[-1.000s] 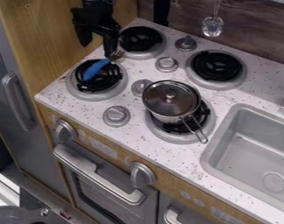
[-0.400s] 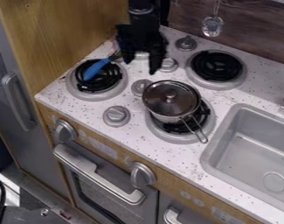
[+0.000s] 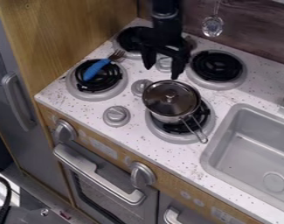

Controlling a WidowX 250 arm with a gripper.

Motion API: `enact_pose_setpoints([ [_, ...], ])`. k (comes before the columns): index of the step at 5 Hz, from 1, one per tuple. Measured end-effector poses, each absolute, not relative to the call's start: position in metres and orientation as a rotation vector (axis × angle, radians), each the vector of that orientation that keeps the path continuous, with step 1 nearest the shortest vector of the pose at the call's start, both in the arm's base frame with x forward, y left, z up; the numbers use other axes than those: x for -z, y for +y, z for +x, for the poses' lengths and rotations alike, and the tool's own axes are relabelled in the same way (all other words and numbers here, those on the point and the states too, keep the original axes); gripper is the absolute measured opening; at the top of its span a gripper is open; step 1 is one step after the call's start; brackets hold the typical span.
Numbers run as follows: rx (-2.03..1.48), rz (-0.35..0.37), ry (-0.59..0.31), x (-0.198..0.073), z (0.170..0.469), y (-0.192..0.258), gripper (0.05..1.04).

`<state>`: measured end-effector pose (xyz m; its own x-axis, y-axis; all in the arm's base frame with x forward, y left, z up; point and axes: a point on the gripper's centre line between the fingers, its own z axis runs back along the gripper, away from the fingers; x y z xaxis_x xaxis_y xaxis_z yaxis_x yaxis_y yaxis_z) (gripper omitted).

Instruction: Remove the lid from the saucepan

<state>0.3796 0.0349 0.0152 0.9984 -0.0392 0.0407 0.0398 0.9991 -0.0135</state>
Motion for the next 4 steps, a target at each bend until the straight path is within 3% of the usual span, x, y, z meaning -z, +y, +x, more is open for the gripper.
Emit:
enact_pose_setpoints([
  [2,0.073,0.01,-0.022,0.024,0.373,0.017,0.999],
  [3,0.076,0.008,-0.026,0.024,0.374,0.014,0.956],
  [4,0.075,0.004,-0.043,0.024,0.377,0.013,0.688],
])
